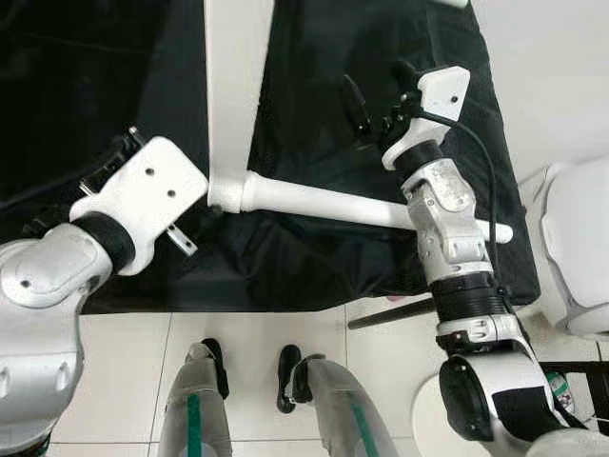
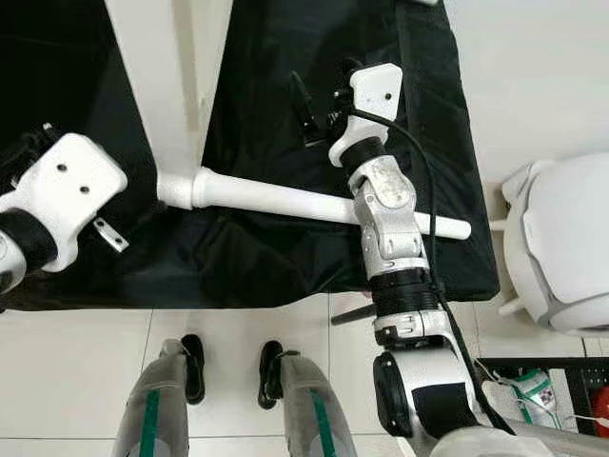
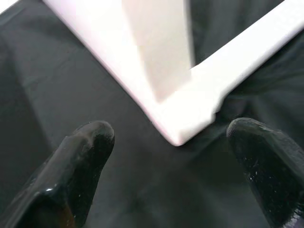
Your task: Building children table
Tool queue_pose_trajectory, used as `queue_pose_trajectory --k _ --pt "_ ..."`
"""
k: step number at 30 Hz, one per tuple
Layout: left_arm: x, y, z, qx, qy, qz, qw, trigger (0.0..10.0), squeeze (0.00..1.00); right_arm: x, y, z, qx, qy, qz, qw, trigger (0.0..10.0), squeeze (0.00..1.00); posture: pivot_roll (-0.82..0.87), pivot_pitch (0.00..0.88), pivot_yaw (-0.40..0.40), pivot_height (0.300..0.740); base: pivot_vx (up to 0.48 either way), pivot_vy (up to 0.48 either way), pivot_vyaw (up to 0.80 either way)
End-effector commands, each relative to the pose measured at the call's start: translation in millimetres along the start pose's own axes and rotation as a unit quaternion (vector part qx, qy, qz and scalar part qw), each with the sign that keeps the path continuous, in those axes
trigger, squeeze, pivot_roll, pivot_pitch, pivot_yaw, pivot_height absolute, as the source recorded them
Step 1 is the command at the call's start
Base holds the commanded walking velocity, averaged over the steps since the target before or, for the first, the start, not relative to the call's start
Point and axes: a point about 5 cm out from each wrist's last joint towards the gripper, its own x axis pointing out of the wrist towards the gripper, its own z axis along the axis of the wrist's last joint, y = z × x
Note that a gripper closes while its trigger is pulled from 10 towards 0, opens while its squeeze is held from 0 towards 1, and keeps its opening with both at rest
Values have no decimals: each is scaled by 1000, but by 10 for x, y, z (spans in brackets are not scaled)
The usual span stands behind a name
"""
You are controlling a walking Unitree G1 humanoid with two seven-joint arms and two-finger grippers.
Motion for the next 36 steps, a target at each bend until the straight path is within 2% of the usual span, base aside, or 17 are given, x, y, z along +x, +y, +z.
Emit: queue_pose_trajectory --k 1,3,6,7,9,12,14,16,20,23,26,28,36 --pt "-21 -79 50 -19 -24 -36 999 10000 0 -45 -65 -28 -6 5 -9 1000 10000 0 204 132 -183 740 0 0 0" --pt "-2 -148 87 -54 -51 -79 994 10000 0 -52 -77 -33 -8 6 -8 1000 10000 0 199 131 -185 740 0 0 0" --pt "11 -193 93 -68 -60 -98 991 10000 0 -50 -80 -34 -9 6 -7 1000 10000 0 196 131 -182 740 0 0 0" --pt "35 -297 95 -92 -76 -131 984 10000 0 -49 -90 -33 -12 6 -7 1000 10000 0 187 135 -179 740 0 0 0" --pt "40 -334 86 -103 -79 -141 981 10000 0 -49 -94 -35 -13 7 -7 1000 10000 0 179 138 -173 740 0 0 0" --pt "85 -531 104 -154 -103 -187 965 10000 0 -77 -133 -42 -18 9 -13 1000 10000 0 165 139 -166 740 0 0 0" --pt "85 -531 104 -154 -103 -187 965 10000 0 -77 -133 -42 -18 9 -13 1000 10000 0 165 139 -166 740 0 0 0" --pt "109 -603 145 -190 -122 -202 953 10000 0 -102 -167 -47 -22 11 -22 999 10000 0 150 142 -153 740 0 0 0" --pt "114 -614 156 -205 -128 -205 948 10000 0 -110 -178 -47 -23 12 -25 999 10000 0 141 142 -147 740 0 0 0" --pt "203 -645 223 -272 -160 -201 927 10000 0 -173 -232 -63 -27 16 -45 998 10000 0 111 144 -123 740 0 0 0" --pt "203 -645 223 -272 -160 -201 927 10000 0 -173 -232 -63 -27 16 -45 998 10000 0 111 144 -123 740 0 0 0" --pt "319 -668 264 -302 -174 -190 918 10000 0 -211 -248 -76 -28 18 -57 998 10000 0 94 144 -110 740 0 0 0" --pt "511 -733 350 -320 -176 -177 914 10000 0 -222 -239 -85 -23 16 -70 997 10000 0 88 146 -102 740 0 0 0"
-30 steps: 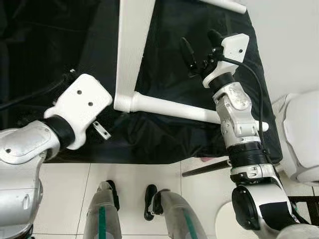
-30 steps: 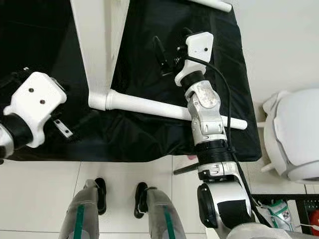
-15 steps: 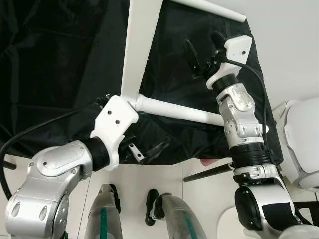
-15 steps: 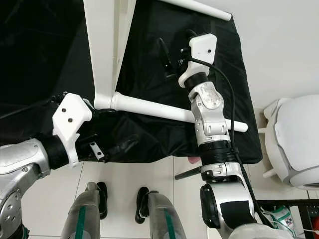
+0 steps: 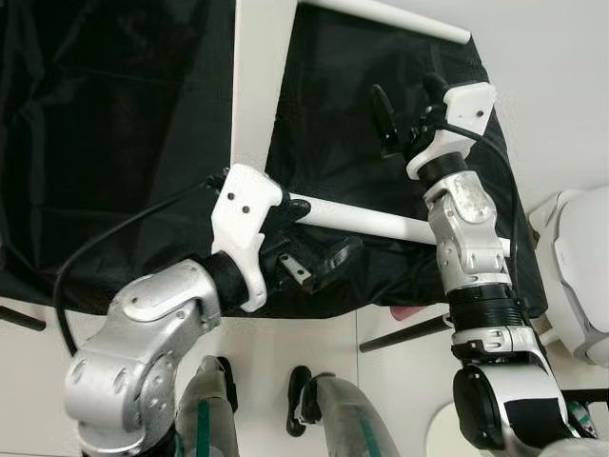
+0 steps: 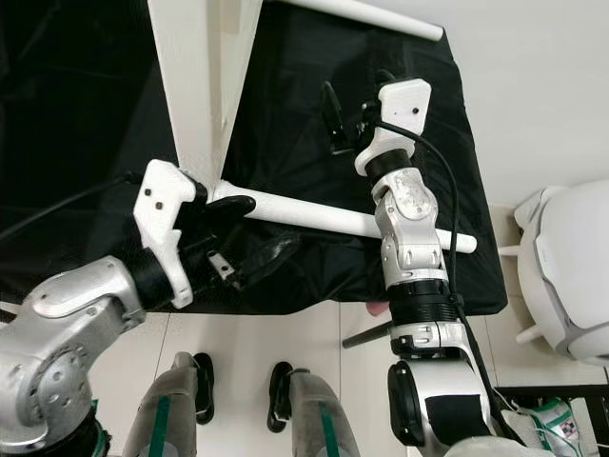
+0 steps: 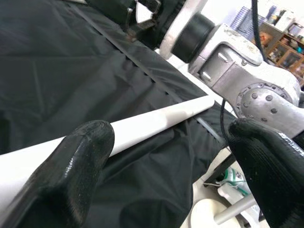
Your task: Building children table
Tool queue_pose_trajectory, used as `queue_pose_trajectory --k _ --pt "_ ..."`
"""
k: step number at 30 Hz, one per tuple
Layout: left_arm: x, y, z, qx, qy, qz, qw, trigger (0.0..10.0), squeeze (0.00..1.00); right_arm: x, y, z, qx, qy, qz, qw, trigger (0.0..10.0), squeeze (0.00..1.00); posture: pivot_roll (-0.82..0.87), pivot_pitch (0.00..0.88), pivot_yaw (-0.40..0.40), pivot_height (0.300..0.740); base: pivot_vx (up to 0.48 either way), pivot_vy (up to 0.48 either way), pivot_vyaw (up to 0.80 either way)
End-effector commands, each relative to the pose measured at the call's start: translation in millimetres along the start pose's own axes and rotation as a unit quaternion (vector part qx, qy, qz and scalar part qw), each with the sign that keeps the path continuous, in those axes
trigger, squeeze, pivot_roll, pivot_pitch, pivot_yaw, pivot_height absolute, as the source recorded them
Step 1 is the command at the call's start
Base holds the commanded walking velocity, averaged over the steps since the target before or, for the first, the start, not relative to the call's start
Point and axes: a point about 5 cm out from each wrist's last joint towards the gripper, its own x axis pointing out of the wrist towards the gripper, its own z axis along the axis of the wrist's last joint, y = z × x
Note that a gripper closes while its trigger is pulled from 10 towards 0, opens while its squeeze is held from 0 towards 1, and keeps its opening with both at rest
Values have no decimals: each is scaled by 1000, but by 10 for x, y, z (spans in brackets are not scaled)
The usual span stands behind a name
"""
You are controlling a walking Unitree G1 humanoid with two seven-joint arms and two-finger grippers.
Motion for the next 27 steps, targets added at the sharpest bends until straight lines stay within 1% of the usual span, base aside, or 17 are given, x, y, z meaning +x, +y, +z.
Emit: queue_pose_trajectory --k 1,2,3,6,9,10,11,14,15,16,17,20,22,24,25,26,27 --pt "94 -36 9 -3 -8 1 1000 10000 0 -28 -21 -14 3 -1 -12 1000 10000 0 92 147 -103 740 0 0 0" --pt "94 -36 9 -3 -8 1 1000 10000 0 -28 -21 -14 3 -1 -12 1000 10000 0 92 147 -103 740 0 0 0" --pt "133 -42 13 -4 -11 4 1000 10000 0 -25 -15 -19 4 0 -13 1000 10000 0 92 147 -105 740 0 0 0" --pt "171 -39 15 -5 -12 10 1000 10000 0 -22 -8 -24 4 0 -13 1000 10000 0 92 147 -105 740 0 0 0" --pt "380 -7 16 0 -15 36 999 10000 0 -4 14 -47 9 4 -16 1000 10000 0 96 139 -111 740 0 0 0" --pt "430 2 19 5 -15 43 999 10000 0 2 18 -52 10 5 -16 1000 10000 0 96 139 -111 740 0 0 0" --pt "430 2 19 5 -15 43 999 10000 0 2 18 -52 10 5 -16 1000 10000 0 96 139 -111 740 0 0 0" --pt "589 31 30 27 -13 66 997 10000 0 16 33 -59 11 5 -17 1000 10000 0 97 133 -110 740 0 0 0" --pt "589 31 30 27 -13 66 997 10000 0 16 33 -59 11 5 -17 1000 10000 0 97 133 -110 740 0 0 0" --pt "634 37 35 36 -13 73 997 10000 0 19 36 -62 10 5 -18 1000 10000 0 95 130 -110 740 0 0 0" --pt "634 37 35 36 -13 73 997 10000 0 19 36 -62 10 5 -18 1000 10000 0 95 130 -110 740 0 0 0" --pt "792 38 56 65 -10 93 993 10000 0 31 34 -69 11 5 -22 1000 10000 0 93 119 -108 740 0 0 0" --pt "792 38 56 65 -10 93 993 10000 0 31 34 -69 11 5 -22 1000 10000 0 93 119 -108 740 0 0 0" --pt "904 52 80 81 -10 113 990 10000 0 38 30 -77 11 5 -27 1000 10000 0 92 117 -106 740 0 0 0" --pt "939 54 88 85 -11 118 989 10000 0 38 29 -81 11 6 -28 1000 10000 0 92 117 -106 740 0 0 0" --pt "939 54 88 85 -11 118 989 10000 0 38 29 -81 11 6 -28 1000 10000 0 92 117 -106 740 0 0 0" --pt "986 54 107 92 -14 125 988 10000 0 39 26 -92 11 8 -31 999 10000 0 93 119 -104 740 0 0 0"
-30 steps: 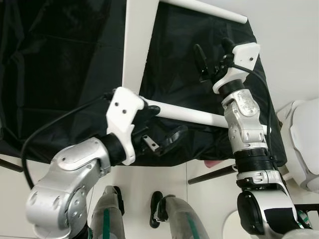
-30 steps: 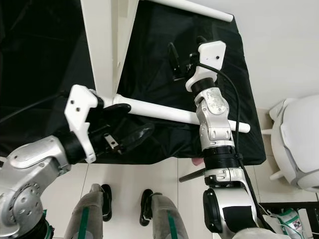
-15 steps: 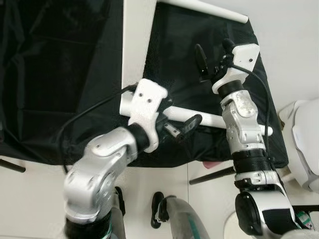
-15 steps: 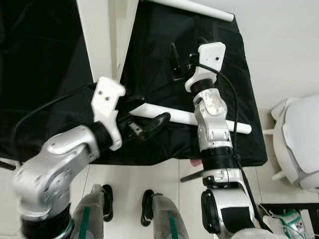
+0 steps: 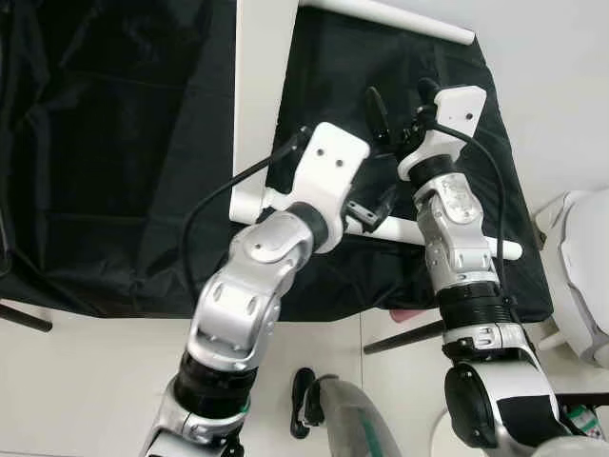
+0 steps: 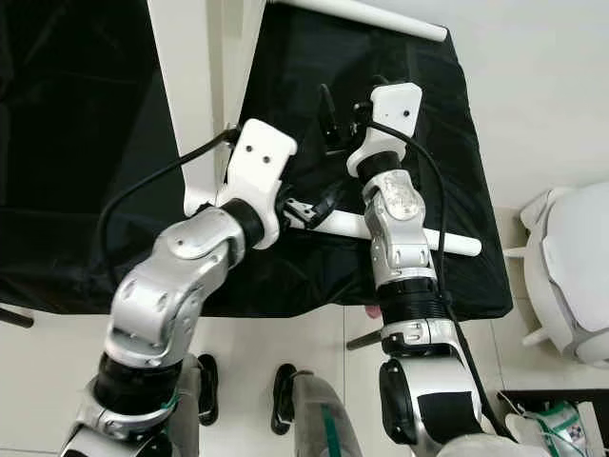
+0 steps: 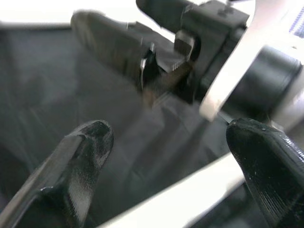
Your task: Building children table
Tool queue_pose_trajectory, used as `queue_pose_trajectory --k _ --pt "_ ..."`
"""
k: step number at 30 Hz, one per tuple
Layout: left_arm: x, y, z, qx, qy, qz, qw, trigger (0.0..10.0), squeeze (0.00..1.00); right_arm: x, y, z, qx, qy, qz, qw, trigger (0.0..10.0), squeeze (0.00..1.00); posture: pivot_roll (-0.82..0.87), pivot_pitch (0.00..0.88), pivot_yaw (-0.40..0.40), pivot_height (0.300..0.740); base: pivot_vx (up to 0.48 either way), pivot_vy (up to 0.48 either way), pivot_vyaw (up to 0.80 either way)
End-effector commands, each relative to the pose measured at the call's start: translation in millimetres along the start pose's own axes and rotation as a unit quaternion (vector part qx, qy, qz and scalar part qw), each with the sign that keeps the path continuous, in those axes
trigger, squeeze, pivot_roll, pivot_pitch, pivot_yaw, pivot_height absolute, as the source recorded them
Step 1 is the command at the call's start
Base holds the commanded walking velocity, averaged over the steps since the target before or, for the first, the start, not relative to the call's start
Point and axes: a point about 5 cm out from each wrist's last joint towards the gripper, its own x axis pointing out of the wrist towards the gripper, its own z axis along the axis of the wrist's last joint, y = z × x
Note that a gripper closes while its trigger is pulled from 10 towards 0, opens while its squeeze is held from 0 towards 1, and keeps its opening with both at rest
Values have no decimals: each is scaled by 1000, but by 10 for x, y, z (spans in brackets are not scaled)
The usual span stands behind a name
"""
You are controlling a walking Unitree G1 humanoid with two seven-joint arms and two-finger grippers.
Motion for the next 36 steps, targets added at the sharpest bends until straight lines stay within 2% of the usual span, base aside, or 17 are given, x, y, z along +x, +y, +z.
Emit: queue_pose_trajectory --k 1,3,7,10,13,15,20,24,32,33,36 --pt "57 -54 25 6 -4 7 1000 10000 0 -1 -42 -6 -2 -1 -11 1000 10000 0 93 119 -104 740 0 0 0" --pt "180 -82 76 21 -13 21 999 10000 0 -7 -53 -40 0 4 -18 1000 10000 0 98 129 -100 740 0 0 0" --pt "241 -93 95 23 -15 29 999 10000 0 -10 -61 -53 2 6 -23 1000 10000 0 98 129 -100 740 0 0 0" --pt "362 -89 119 21 -12 51 998 10000 0 -17 -113 -69 2 9 -41 999 10000 0 96 139 -95 740 0 0 0" --pt "381 -88 120 24 -11 56 998 10000 0 -16 -120 -67 -1 8 -44 999 10000 0 92 147 -92 740 0 0 0" --pt "435 -98 142 25 -16 63 998 10000 0 -18 -179 -66 -5 9 -67 998 10000 0 89 153 -86 740 0 0 0" --pt "642 -31 252 93 -28 114 989 10000 0 -22 -221 -47 -1 3 -118 993 10000 0 77 190 -53 740 0 0 0" --pt "743 29 343 96 -33 145 984 10000 0 -42 -206 -27 5 -5 -130 991 10000 0 77 211 -37 740 0 0 0" --pt "851 35 465 103 -35 173 979 10000 0 -205 -252 -103 9 11 -160 987 10000 0 80 238 -16 740 0 0 0" --pt "904 4 510 110 -38 178 977 10000 0 -274 -266 -116 7 17 -167 986 10000 0 75 255 -14 740 0 0 0" --pt "977 -20 560 109 -39 191 975 10000 0 -342 -280 -137 4 24 -172 985 10000 0 71 261 -14 740 0 0 0"
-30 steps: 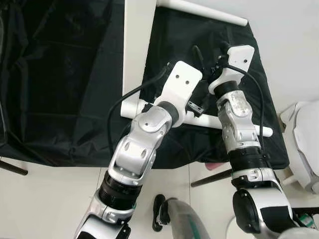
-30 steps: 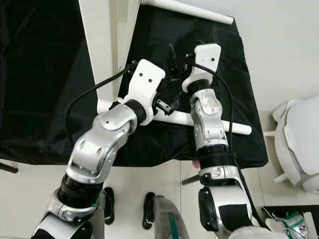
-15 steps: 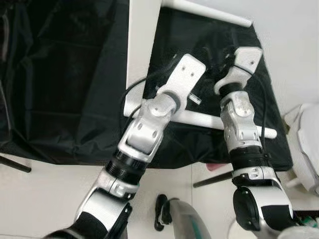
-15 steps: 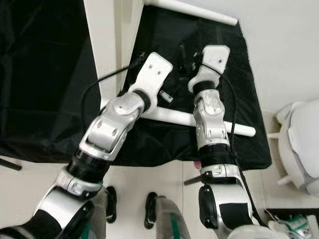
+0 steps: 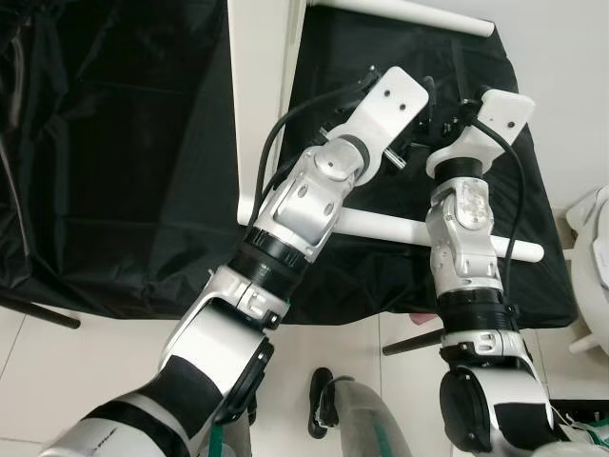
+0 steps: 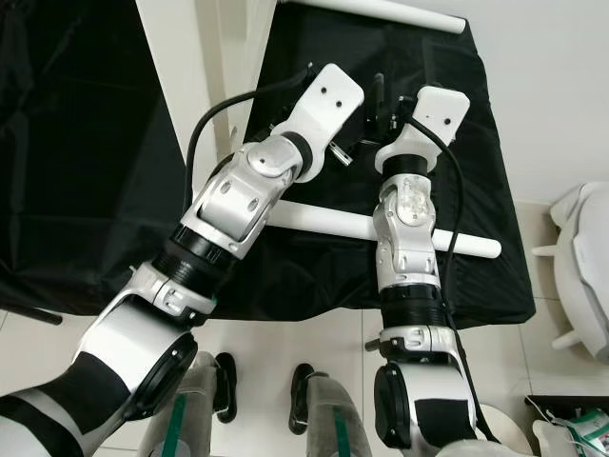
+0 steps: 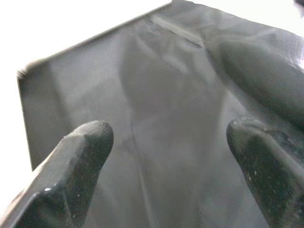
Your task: Building children table
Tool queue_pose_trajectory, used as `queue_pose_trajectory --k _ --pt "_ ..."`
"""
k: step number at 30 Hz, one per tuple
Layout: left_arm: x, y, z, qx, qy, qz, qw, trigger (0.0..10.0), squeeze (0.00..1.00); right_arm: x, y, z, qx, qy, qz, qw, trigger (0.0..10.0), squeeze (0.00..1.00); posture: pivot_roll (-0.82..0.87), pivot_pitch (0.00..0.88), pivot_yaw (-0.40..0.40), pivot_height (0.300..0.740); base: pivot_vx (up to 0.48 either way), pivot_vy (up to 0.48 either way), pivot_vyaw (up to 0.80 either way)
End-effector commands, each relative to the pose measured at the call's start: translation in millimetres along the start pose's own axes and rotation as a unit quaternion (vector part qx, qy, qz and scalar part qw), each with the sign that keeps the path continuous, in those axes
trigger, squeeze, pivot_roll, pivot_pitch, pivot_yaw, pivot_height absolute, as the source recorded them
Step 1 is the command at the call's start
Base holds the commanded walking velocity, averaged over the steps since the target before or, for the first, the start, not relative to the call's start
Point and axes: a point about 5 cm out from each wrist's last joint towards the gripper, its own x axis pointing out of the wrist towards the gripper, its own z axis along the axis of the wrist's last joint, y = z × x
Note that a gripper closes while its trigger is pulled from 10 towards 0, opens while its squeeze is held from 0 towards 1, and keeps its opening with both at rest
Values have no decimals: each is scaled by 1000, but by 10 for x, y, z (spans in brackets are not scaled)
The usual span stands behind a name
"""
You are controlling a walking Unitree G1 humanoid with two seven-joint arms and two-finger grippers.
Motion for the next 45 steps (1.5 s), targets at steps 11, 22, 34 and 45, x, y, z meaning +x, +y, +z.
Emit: queue_pose_trajectory --k 11,22,34,45 --pt "122 -8 444 -7 -54 240 969 10000 0 -169 -60 -145 -11 47 -7 999 10000 0 65 276 -17 740 0 0 0" --pt "183 89 488 29 -39 302 952 10000 0 -224 1 -138 -5 55 -3 998 10000 0 45 292 -3 740 0 0 0" --pt "172 444 84 23 -9 333 943 10000 0 -287 85 -118 14 61 18 998 10000 0 46 296 0 740 0 0 0" --pt "-22 1002 -258 35 48 425 903 10000 0 -311 142 -91 22 62 32 997 10000 0 44 286 -6 740 0 0 0"
